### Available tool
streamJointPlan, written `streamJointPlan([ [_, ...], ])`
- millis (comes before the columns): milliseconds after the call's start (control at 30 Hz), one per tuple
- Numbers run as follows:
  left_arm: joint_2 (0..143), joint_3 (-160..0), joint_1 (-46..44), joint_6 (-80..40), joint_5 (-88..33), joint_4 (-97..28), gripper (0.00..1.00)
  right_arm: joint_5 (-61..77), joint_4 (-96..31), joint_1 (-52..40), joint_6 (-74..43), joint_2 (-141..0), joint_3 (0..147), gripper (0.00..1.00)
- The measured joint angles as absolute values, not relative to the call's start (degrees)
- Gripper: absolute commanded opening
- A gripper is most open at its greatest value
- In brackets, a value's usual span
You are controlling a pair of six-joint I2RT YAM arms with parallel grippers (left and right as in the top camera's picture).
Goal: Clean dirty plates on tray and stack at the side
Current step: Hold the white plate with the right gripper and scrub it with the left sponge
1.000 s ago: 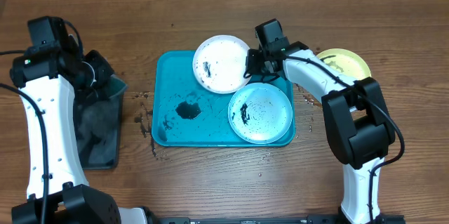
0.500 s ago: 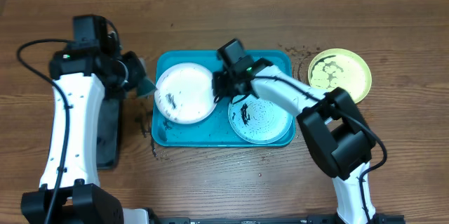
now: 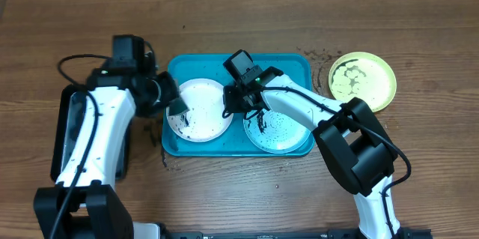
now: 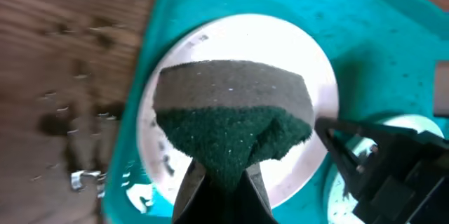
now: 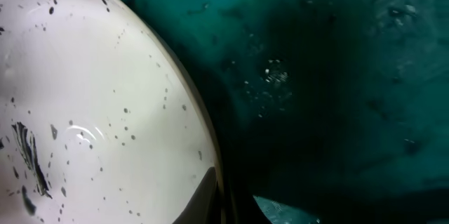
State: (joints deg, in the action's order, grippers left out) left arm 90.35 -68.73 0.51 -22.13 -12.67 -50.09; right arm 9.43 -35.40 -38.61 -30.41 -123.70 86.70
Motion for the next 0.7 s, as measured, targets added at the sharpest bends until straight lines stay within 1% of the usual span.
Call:
streamJointPlan([
  [300,90.4,-61.1,-4.6,-27.5,-13.8,-38.9,0.04,7.9,-37.8,-38.6,-34.7,-123.3,86.9,0.04],
  [467,91.4,-57.8,-5.5,-31.2,-14.0,-34.7,0.04,7.7,-38.3,-38.6,-35.3,-123.3,87.0,0.04],
  [700,96.9,-57.6,-5.7,-33.3,-14.0,-30.9,0.04,9.2,-39.0,-38.6,-36.1,-123.3,87.0,0.04],
])
